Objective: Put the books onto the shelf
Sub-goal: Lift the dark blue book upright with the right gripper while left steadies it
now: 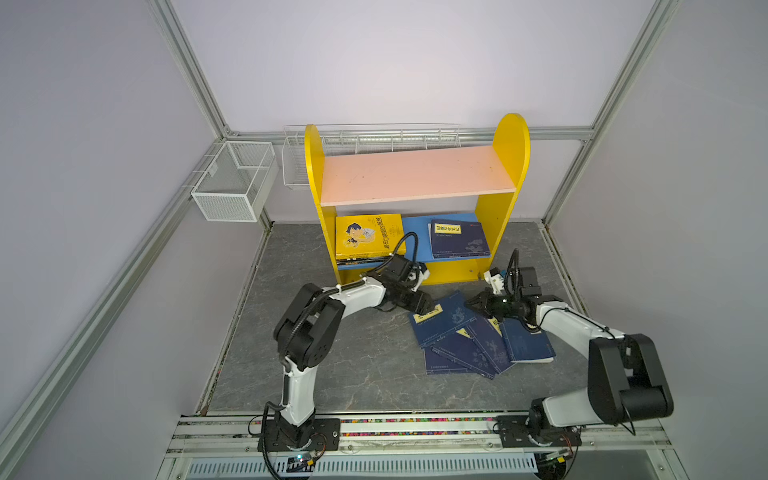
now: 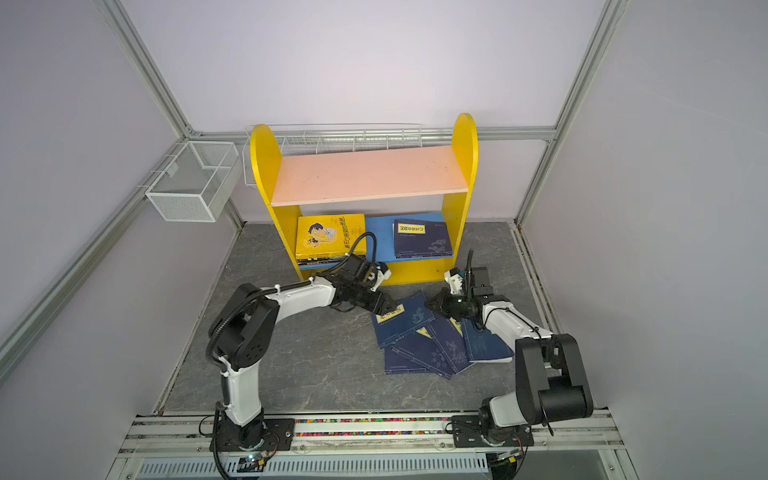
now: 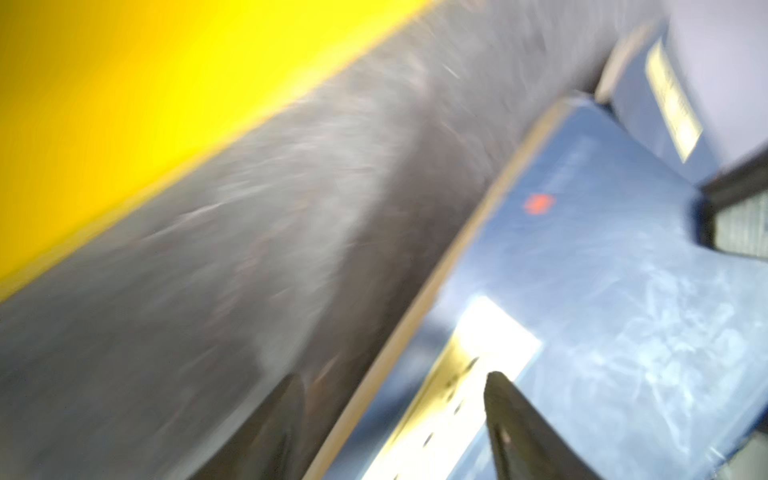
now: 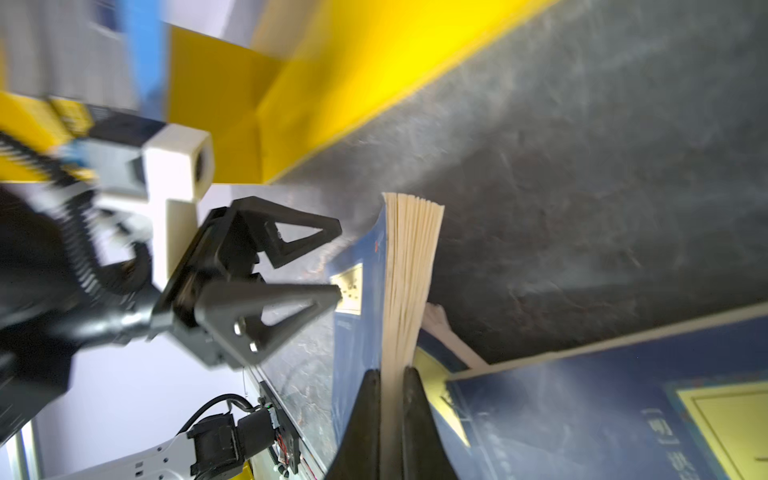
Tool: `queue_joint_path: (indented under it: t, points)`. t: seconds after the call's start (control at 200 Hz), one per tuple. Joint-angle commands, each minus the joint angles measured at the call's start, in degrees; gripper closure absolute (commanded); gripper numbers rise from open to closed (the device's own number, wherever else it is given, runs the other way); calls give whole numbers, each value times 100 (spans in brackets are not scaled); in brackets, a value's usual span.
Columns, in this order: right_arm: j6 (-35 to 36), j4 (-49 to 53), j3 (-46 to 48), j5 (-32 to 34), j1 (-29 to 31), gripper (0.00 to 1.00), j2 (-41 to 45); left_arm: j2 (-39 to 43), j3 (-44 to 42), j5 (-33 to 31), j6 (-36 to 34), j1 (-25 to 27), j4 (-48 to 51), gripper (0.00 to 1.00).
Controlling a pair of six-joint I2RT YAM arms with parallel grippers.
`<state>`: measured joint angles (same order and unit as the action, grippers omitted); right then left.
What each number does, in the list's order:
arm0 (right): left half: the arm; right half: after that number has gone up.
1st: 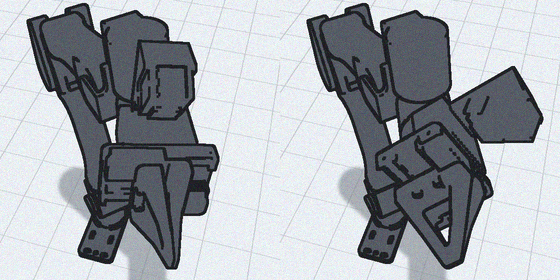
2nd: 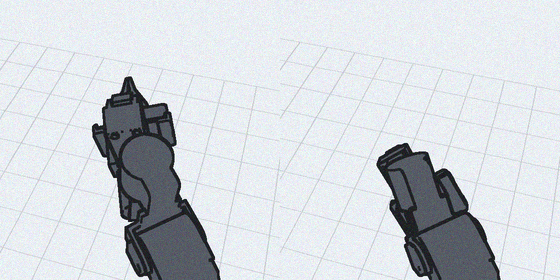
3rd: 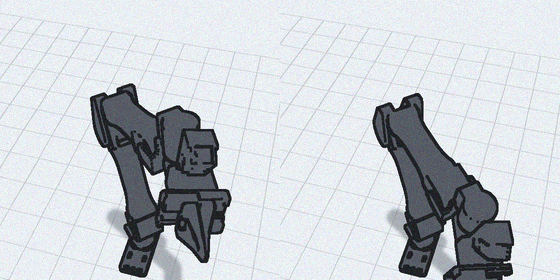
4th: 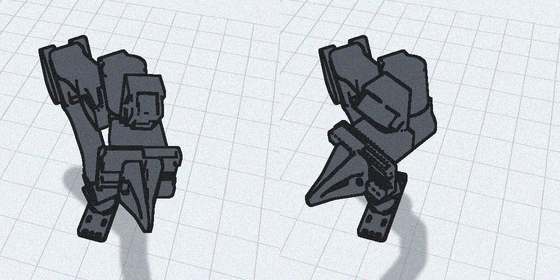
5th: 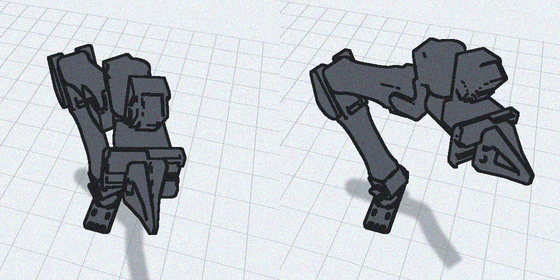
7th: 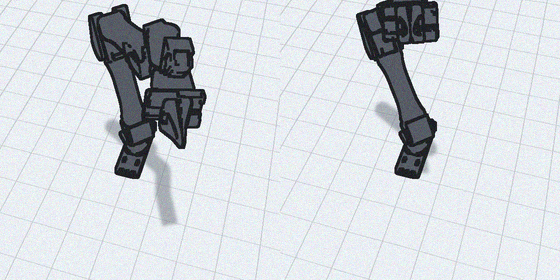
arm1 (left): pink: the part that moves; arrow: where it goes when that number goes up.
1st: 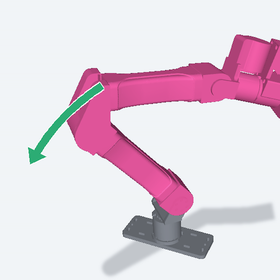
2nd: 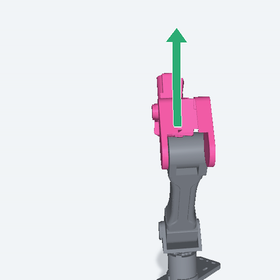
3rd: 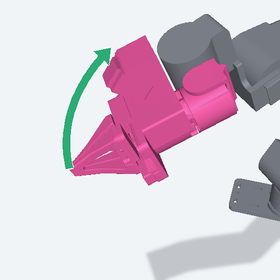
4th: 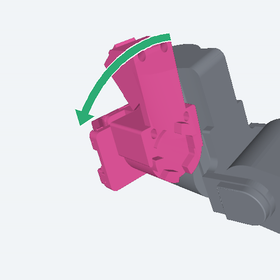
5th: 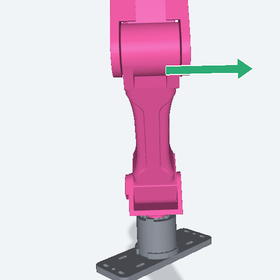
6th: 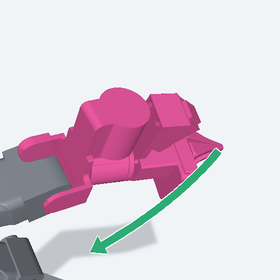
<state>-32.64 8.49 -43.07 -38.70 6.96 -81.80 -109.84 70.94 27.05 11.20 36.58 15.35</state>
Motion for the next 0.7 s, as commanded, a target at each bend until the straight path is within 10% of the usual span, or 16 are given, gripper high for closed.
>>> queue_joint_path:
  t: [0.0, 0.695]
  points:
    - [-165, -478, -136, -495, -133, 94, 286, 655, -451, 821, 681, -494, -601, 23]
    - [-1154, -1933, -132, -1024, -220, 94, 1091, 1294, -1513, 2946, 1437, -669, -1907, 3]
